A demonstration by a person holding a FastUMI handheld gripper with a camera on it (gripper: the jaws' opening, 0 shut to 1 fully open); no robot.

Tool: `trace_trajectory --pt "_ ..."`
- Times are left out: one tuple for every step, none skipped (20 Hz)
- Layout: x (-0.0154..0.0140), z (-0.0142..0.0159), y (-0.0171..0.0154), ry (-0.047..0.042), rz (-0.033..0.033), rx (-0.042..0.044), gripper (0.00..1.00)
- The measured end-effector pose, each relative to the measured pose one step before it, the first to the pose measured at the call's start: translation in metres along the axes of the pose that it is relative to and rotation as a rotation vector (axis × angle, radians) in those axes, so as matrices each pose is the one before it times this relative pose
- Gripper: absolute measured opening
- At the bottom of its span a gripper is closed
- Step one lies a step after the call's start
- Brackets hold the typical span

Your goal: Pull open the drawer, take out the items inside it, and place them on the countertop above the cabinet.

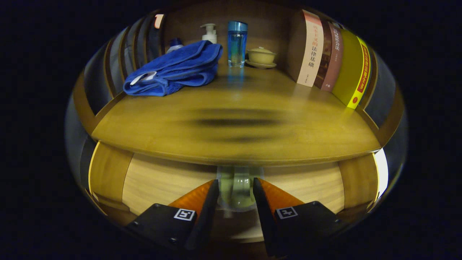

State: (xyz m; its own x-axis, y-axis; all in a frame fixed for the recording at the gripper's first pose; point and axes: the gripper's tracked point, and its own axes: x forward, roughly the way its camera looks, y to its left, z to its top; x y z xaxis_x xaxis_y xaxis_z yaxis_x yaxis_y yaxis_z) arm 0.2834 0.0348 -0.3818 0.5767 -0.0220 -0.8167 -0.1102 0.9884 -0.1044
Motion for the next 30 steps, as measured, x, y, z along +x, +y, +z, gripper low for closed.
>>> trace_trajectory --pt "0.00086 0.00186 0.00206 -0.00351 0.00638 -0.0083 0.66" --pt "0.00226 -0.00061 0.0 0.00373 0.0013 -0.01238 0.65" --pt "0.00166 -0.00127 -0.00072 0.00352 -0.00443 -0.00577 0.64" --pt "0.00318 -0.00567 -0.00042 0.01273 0.00066 0.005 0.52" --pt "0.00033 -0.00054 0.00081 -0.00632 0.00532 0.01187 0.45" --pt "-0.00119 0.00307 -0.00127 -0.01418 -0.00076 0.00556 0.41" --pt "-0.00181 -0.00138 -0.00279 0.00588 0.00219 0.0046 0.36" --pt "-0.00239 0.00003 -0.00152 -0.00659 -0.00084 0.01324 0.31" --pt "-0.00335 -0.00361 -0.00198 0.00515 -0.00454 0.02035 0.29" --pt "-0.00721 -0.00086 0.00201 -0.00201 0.01228 0.02226 0.25" --pt "-0.0066 0.00156 0.00194 -0.00973 0.01172 0.00639 0.25" --pt "-0.008 0.00395 -0.00163 -0.02303 -0.00633 -0.00663 0.25" --pt "-0.00843 0.0044 -0.00497 -0.02429 -0.01296 -0.01531 0.25" --pt "-0.00924 0.00457 -0.00356 -0.02022 -0.00622 -0.01466 0.25" --pt "-0.00934 0.00477 0.00039 -0.01809 0.00319 -0.00633 0.25" --pt "-0.00884 0.00349 0.00067 -0.01228 0.0082 -0.00133 0.25" --pt "-0.00799 0.00244 0.00257 -0.01295 0.01426 -0.0028 0.25" --pt "-0.00875 0.00156 0.0012 -0.01033 0.00646 -0.00598 0.25" --pt "-0.00764 -0.00131 0.00219 0.00169 0.0107 -0.00389 0.24" --pt "-0.00558 -0.00097 0.00304 -0.00371 0.01007 -0.0021 0.25" --pt "-0.00542 0.00096 0.00033 -0.01019 0.00221 -0.00516 0.25" --pt "-0.00569 0.00091 0.00147 -0.00902 0.00515 -0.0029 0.25" --pt "-0.00613 -0.00079 0.00204 -0.00712 0.00555 -0.0001 0.25" --pt "-0.00647 0.00247 0.0018 -0.01431 0.00321 -0.00387 0.24" --pt "-0.00634 0.00429 0.00215 -0.01645 0.00856 -0.00428 0.25" --pt "-0.00586 0.00444 0.00234 -0.01163 0.00894 0.00163 0.25" --pt "-0.00604 0.00442 0.00529 -0.0112 0.01625 0.01591 0.25" --pt "-0.00202 0.00551 0.00309 -0.00686 0.01185 0.02001 0.24" --pt "-0.00253 0.00458 0.00124 -0.00256 0.00692 0.01497 0.24" --pt "-0.0015 0.00545 0.00165 -0.00706 0.00301 0.00585 0.24"
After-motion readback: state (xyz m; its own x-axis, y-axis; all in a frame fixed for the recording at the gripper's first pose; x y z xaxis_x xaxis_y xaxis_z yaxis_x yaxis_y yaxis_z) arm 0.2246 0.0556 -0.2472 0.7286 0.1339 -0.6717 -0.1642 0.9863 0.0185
